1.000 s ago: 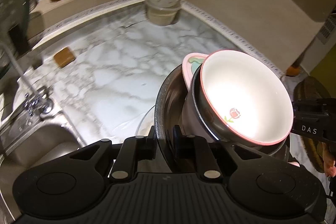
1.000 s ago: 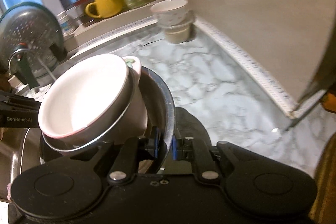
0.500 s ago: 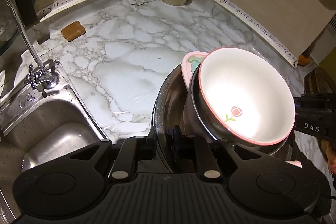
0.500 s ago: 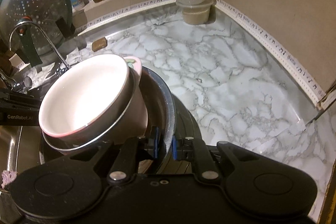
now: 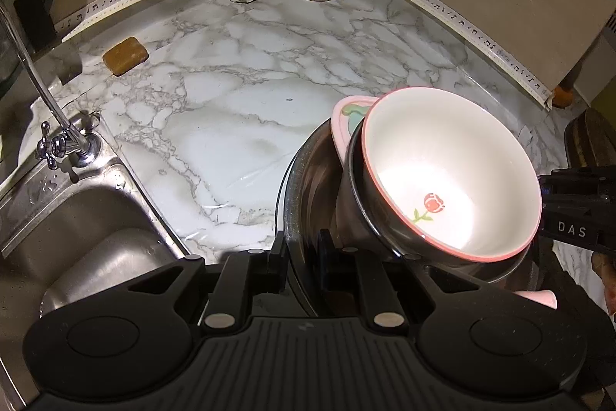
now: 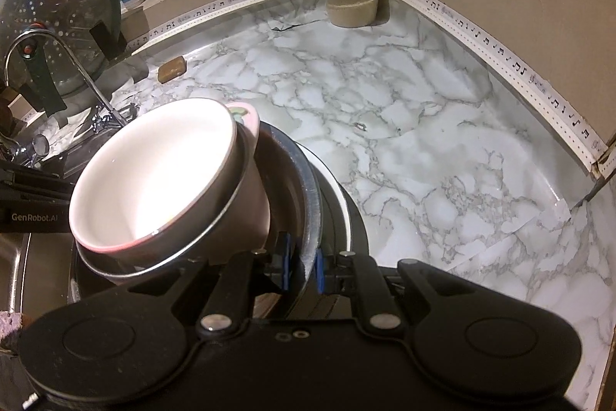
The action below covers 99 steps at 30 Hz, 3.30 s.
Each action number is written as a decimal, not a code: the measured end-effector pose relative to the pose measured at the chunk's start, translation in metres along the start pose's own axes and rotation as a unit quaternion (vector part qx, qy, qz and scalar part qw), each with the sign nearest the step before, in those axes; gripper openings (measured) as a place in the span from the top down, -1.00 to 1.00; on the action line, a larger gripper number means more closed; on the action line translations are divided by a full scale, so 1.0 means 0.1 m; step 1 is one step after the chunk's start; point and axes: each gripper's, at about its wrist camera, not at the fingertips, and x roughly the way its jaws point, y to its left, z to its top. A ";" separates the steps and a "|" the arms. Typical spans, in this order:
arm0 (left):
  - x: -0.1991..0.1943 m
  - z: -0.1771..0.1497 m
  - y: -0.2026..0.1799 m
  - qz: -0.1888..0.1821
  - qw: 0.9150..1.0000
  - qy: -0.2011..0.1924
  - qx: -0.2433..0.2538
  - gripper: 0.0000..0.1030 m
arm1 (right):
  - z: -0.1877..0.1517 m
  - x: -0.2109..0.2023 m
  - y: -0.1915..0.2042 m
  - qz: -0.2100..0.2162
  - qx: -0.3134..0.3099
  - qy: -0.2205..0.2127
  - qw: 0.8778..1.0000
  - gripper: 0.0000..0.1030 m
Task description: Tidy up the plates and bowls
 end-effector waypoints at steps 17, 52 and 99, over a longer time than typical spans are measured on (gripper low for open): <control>0.04 -0.06 -0.04 0.002 1.000 -0.009 -0.003 0.71 | -0.05 0.00 0.04 -0.024 -0.009 -0.015 1.000 0.62; -1.25 -0.65 -0.36 0.012 0.979 -0.193 0.067 -0.41 | -0.66 -1.32 0.69 -0.056 -0.014 -0.189 0.980 -0.51; -1.43 -0.90 -0.44 -0.015 0.971 -0.234 0.051 -1.00 | -1.07 -1.56 0.88 -0.083 0.050 -0.245 0.965 -0.99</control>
